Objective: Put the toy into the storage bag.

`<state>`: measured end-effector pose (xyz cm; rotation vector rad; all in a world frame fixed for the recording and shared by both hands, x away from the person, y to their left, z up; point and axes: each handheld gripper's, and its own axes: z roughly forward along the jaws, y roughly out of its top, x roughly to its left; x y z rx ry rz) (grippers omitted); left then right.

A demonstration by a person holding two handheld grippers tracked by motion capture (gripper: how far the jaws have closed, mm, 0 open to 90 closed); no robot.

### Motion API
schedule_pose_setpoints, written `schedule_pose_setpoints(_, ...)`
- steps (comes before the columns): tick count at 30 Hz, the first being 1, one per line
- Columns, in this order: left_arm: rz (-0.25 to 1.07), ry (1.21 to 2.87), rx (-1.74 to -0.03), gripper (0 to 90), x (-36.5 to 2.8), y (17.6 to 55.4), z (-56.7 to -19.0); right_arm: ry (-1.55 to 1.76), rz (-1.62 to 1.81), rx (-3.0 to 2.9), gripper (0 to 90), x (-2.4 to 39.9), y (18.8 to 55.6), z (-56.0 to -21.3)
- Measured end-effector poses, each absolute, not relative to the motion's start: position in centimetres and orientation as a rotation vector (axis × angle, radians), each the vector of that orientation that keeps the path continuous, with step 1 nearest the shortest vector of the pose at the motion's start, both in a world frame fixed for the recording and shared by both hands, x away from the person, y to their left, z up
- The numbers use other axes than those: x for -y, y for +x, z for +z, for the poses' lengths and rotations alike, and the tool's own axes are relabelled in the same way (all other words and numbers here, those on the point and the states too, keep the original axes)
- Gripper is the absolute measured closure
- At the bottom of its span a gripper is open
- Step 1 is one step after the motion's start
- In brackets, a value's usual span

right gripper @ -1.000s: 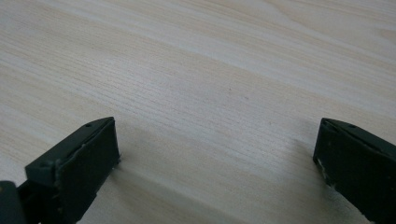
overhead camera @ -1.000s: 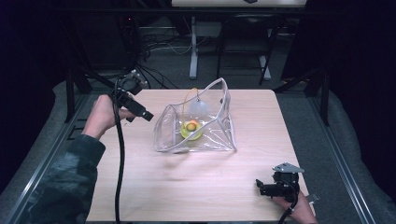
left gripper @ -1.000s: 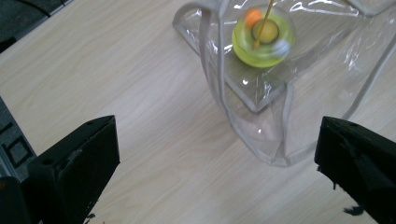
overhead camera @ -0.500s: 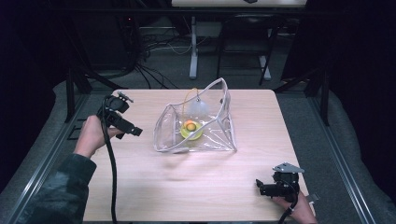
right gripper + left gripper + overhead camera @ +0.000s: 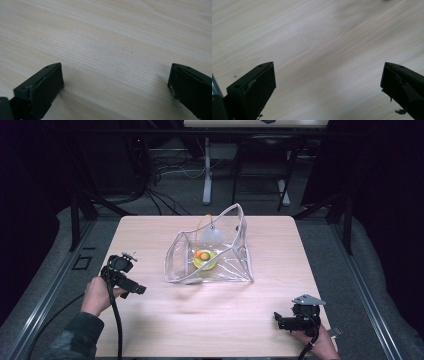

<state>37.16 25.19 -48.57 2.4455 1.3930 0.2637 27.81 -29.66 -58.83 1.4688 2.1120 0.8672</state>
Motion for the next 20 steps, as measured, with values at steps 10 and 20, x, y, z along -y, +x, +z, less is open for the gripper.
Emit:
schedule_pose_setpoints(10,0.225,2.387,-1.411,0.0,-25.7,35.3,-52.1,1.469,0.868,-2.113,0.0,29.7,27.8,-58.8)
schedule_pose_setpoints(20,0.241,2.351,-1.413,0.0,-25.7,33.8,-54.0,1.469,0.869,-2.111,0.0,29.6,27.8,-58.8)
